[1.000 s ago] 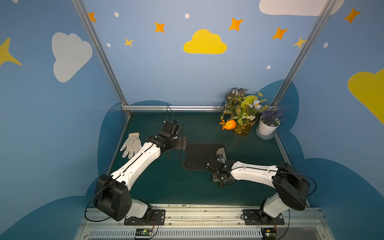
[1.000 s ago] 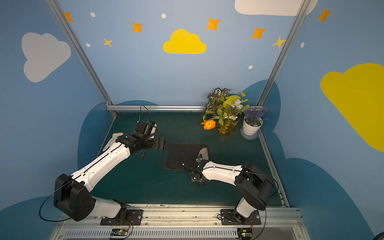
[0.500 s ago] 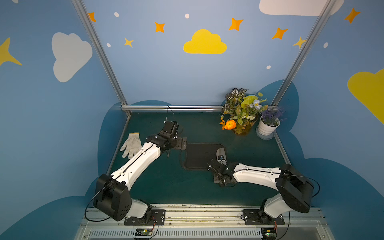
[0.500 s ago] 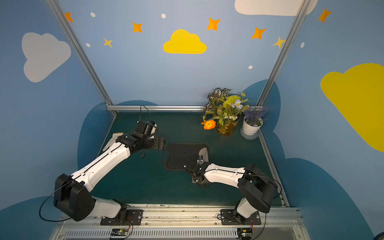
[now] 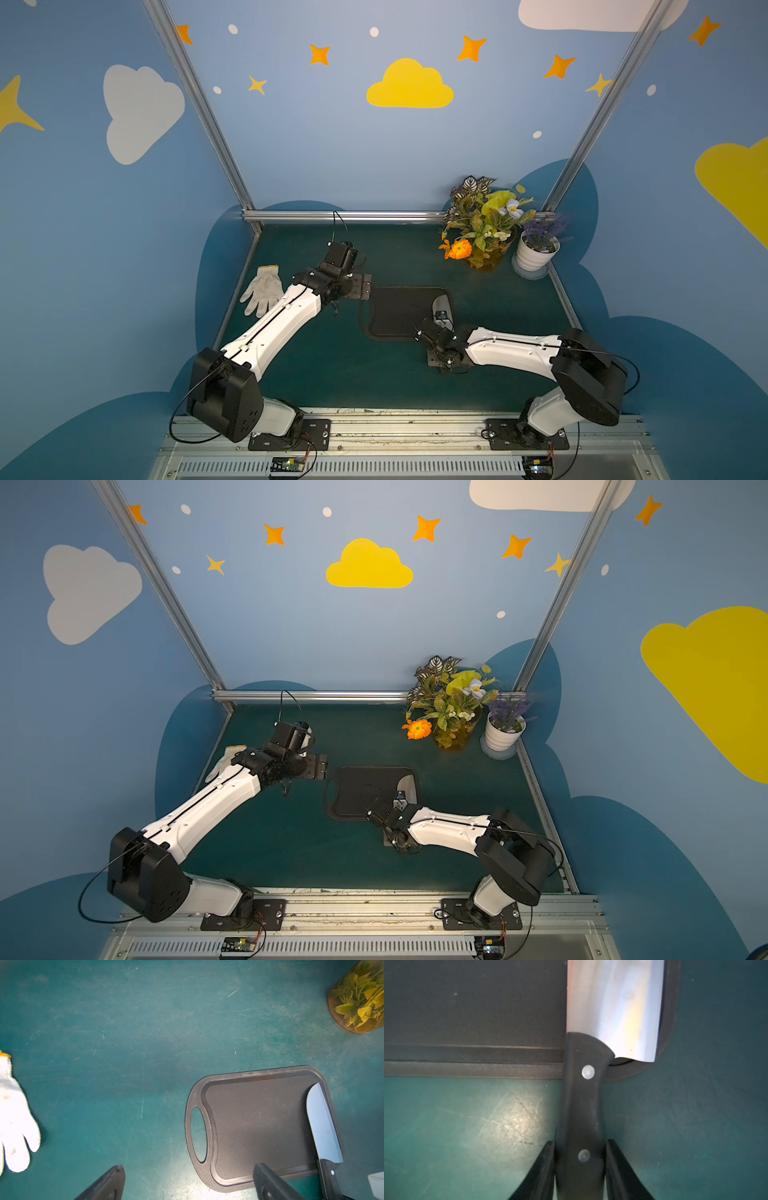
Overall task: Align the knife with the edge of the cutting board
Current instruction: Place the knife at the edge of the cutting board.
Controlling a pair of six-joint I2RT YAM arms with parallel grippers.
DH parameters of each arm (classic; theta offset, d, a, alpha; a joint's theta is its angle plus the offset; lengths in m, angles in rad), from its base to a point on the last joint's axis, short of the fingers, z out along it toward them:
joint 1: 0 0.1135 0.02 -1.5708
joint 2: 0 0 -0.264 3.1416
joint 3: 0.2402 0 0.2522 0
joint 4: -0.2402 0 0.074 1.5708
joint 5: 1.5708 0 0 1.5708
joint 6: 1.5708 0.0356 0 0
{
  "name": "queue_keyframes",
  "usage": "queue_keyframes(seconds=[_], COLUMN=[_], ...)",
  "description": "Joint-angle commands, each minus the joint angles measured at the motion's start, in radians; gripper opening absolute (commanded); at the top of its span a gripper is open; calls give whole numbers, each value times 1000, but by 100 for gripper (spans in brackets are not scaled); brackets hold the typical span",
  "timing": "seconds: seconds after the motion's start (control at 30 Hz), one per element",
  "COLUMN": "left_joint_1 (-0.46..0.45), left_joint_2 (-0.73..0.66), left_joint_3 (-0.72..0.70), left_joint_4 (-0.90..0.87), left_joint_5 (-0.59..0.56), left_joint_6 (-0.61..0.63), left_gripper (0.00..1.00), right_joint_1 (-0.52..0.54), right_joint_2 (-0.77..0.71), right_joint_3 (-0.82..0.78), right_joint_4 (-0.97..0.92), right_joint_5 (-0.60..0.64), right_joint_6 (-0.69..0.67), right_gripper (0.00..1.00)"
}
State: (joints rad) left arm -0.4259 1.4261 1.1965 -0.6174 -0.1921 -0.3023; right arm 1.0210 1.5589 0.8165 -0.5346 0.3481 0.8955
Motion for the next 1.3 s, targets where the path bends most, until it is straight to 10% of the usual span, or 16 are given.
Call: queue_keyframes(seconds=[0.0,0.9,1.27], left_joint_1=[0,-1,0], left_joint_2=[-14,-13,-18], left_joint_3=[4,6,5], left_joint_4=[-25,-27,-28], left_joint_5=[-16,-32,-38], left_joint_6=[11,14,16], left_gripper=[100,100,100], right_joint_1=[4,-33,-33], right_joint_2=[-16,-29,-30], right_joint_3=[7,23,15], right_joint_4=[-10,-23,-17], right_joint_5=[22,2,-5], right_joint_6=[-13,-53,-52], right_gripper=[29,28,48])
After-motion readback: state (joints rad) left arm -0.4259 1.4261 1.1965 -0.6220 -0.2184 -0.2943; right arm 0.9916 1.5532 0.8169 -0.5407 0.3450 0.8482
